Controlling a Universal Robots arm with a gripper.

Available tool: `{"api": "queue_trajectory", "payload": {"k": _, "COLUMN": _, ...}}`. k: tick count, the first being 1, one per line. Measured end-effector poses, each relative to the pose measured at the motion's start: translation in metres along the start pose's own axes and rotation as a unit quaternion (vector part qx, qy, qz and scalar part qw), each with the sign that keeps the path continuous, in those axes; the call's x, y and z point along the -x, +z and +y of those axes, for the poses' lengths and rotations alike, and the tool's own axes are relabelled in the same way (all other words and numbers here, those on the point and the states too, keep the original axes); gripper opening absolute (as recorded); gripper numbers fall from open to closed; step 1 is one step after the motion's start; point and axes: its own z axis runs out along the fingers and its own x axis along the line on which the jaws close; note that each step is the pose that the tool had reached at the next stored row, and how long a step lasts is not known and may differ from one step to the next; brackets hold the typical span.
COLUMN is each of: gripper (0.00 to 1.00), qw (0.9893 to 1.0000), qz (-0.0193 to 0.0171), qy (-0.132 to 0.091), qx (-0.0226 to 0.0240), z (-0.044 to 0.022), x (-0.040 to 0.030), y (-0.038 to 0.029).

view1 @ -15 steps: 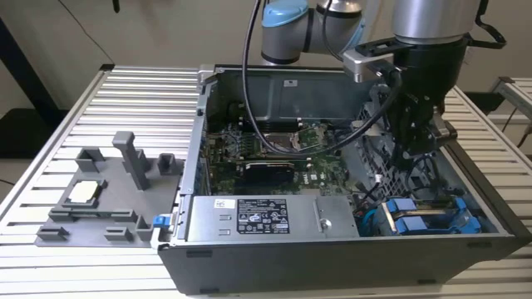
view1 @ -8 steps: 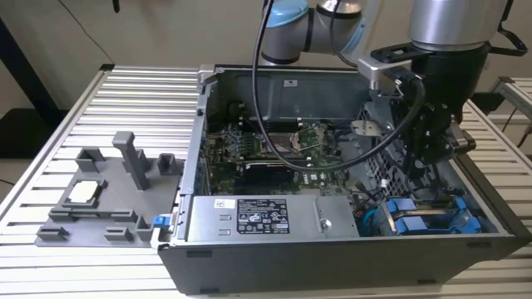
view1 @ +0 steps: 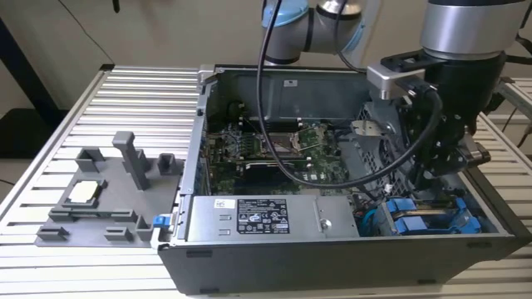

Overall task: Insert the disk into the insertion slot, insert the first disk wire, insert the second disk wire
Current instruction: 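Insert the first disk wire, then insert the second disk wire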

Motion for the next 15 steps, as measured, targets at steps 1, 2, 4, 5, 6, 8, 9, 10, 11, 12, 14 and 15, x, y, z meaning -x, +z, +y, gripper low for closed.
{"api": "queue_trajectory", "payload": {"k": 1, "gripper": 0.16, "qw": 1.0000, "qz": -0.0001, "qy": 0.000, "qx": 0.0003, "z": -0.0003, "x": -0.0025, "y": 0.0006}}
{"api": "queue_trajectory", "payload": {"k": 2, "gripper": 0.16, "qw": 1.0000, "qz": -0.0001, "qy": 0.000, "qx": 0.0006, "z": -0.0006, "x": -0.0050, "y": 0.0011}}
{"api": "queue_trajectory", "payload": {"k": 4, "gripper": 0.16, "qw": 1.0000, "qz": -0.0002, "qy": 0.000, "qx": 0.0012, "z": -0.0011, "x": -0.0102, "y": 0.0023}}
{"api": "queue_trajectory", "payload": {"k": 5, "gripper": 0.16, "qw": 1.0000, "qz": -0.0002, "qy": 0.000, "qx": 0.0015, "z": -0.0014, "x": -0.0128, "y": 0.0029}}
{"api": "queue_trajectory", "payload": {"k": 6, "gripper": 0.16, "qw": 1.0000, "qz": -0.0002, "qy": 0.000, "qx": 0.0017, "z": -0.0015, "x": -0.0152, "y": 0.0034}}
{"api": "queue_trajectory", "payload": {"k": 8, "gripper": 0.16, "qw": 1.0000, "qz": -0.0002, "qy": 0.000, "qx": 0.0022, "z": -0.0018, "x": -0.0189, "y": 0.0042}}
{"api": "queue_trajectory", "payload": {"k": 9, "gripper": 0.16, "qw": 1.0000, "qz": -0.0003, "qy": 0.000, "qx": 0.0022, "z": -0.0018, "x": -0.0190, "y": 0.0044}}
{"api": "queue_trajectory", "payload": {"k": 10, "gripper": 0.16, "qw": 1.0000, "qz": -0.0002, "qy": 0.000, "qx": 0.0022, "z": -0.0018, "x": -0.0190, "y": 0.0043}}
{"api": "queue_trajectory", "payload": {"k": 11, "gripper": 0.16, "qw": 1.0000, "qz": -0.0005, "qy": 0.000, "qx": 0.0023, "z": -0.0018, "x": -0.0190, "y": 0.0043}}
{"api": "queue_trajectory", "payload": {"k": 12, "gripper": 0.16, "qw": 1.0000, "qz": -0.0051, "qy": 0.001, "qx": 0.0020, "z": -0.0018, "x": -0.0190, "y": 0.0043}}
{"api": "queue_trajectory", "payload": {"k": 14, "gripper": 0.16, "qw": 0.9997, "qz": -0.0222, "qy": 0.006, "qx": 0.0011, "z": -0.0018, "x": -0.0190, "y": 0.0044}}
{"api": "queue_trajectory", "payload": {"k": 15, "gripper": 0.16, "qw": 0.9995, "qz": -0.0310, "qy": 0.008, "qx": 0.0007, "z": -0.0018, "x": -0.0190, "y": 0.0044}}
